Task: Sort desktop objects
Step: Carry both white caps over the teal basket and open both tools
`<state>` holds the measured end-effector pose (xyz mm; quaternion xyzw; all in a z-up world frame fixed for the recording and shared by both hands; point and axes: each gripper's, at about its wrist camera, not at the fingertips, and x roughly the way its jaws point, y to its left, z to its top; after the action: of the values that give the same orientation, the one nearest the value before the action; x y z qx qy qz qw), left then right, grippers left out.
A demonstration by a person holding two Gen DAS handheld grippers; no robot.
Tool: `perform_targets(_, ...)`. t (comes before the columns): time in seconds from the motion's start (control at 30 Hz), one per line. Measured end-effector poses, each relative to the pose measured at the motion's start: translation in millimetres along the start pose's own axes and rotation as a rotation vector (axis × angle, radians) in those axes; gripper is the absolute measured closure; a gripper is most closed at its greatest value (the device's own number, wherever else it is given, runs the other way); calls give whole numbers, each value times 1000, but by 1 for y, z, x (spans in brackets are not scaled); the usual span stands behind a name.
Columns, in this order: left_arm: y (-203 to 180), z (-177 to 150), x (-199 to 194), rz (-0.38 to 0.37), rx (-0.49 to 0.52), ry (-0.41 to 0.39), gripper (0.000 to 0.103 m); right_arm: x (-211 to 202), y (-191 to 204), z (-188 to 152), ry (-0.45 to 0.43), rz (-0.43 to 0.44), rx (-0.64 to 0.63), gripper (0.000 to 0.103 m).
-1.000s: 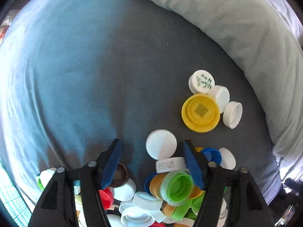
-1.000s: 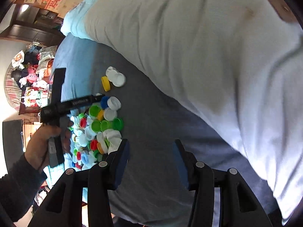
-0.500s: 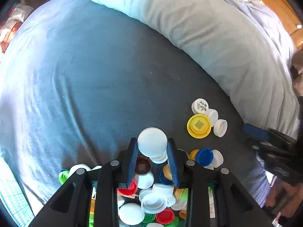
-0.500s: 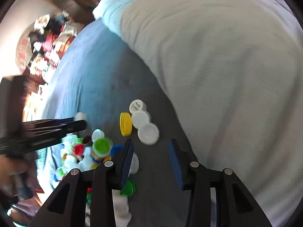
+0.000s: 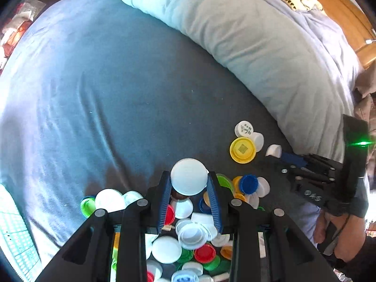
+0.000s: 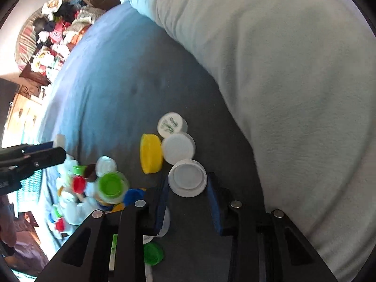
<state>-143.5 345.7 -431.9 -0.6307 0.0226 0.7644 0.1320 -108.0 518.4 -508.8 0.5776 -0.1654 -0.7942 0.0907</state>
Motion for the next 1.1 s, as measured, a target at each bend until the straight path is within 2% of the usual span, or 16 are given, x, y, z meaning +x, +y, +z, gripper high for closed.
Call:
perform_targets(0.07, 9, -17, -21, -9, 0, -21, 71, -28, 6, 1, -34, 11, 10, 68)
perform_targets(0.2, 10, -24, -74, -25, 21, -76, 71, -96, 32, 4, -114, 23, 6, 68)
perform_targets(0.37, 21, -34, -146, -21, 45, -139, 71, -186, 92, 10, -210, 33, -45, 68)
perform_targets(0.53, 47, -47, -203, 7, 47, -193, 71, -246, 149, 7, -253, 42, -115, 68)
perform_targets(0.73, 86, -61, -257, 28, 22, -266, 71, -279, 232, 1, -264, 59, -229, 68)
perform_targets(0.9, 119, -76, -289, 56, 15, -313, 71, -289, 299, 3, -275, 87, -331, 68)
perform_targets(1.1, 176, -97, -315, 99, -51, -355, 71, -288, 368, 10, -276, 137, -405, 68)
